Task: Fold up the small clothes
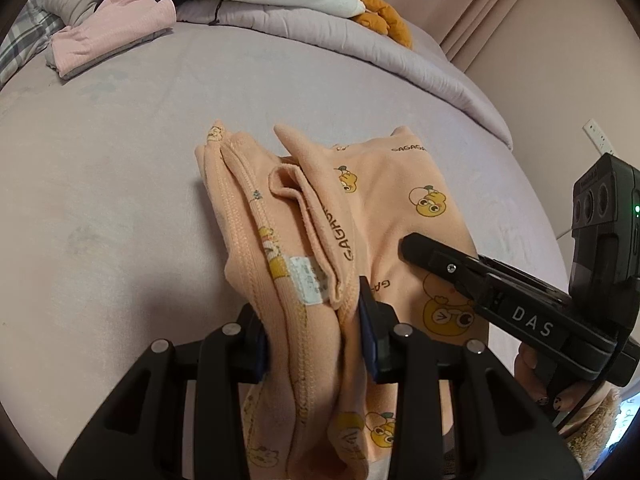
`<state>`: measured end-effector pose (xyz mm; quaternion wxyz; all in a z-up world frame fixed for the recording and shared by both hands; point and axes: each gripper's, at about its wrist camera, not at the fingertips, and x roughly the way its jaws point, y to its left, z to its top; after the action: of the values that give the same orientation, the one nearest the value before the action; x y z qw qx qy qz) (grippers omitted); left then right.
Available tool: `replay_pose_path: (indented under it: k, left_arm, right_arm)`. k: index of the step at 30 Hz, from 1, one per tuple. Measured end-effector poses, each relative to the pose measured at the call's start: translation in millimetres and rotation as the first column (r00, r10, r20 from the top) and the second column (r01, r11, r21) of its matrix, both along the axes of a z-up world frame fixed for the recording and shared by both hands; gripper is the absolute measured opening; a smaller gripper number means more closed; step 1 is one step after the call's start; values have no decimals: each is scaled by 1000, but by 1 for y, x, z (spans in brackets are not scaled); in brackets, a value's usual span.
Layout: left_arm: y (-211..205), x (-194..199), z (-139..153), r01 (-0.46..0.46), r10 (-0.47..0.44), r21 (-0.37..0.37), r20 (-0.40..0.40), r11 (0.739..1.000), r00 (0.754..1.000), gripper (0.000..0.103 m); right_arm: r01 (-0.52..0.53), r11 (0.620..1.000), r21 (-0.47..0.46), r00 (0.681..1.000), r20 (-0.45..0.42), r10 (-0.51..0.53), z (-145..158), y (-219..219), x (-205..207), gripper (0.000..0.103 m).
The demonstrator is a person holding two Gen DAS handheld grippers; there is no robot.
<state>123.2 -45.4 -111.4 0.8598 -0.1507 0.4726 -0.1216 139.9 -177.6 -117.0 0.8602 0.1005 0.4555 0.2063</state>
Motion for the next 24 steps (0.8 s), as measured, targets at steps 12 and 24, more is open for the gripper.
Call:
replay_pose_path:
  k: [12, 24]
  left_arm:
    - [12, 6, -21, -12, 12, -3, -79, 1000, 997, 47]
    - [44, -31, 52, -108, 108, -8, 118, 994, 987, 92]
  right_arm:
    - [58, 997, -47, 993, -96, -63, -24, -2, 5, 30]
    - [166, 980, -108, 986, 55, -160, 32, -26, -35, 76]
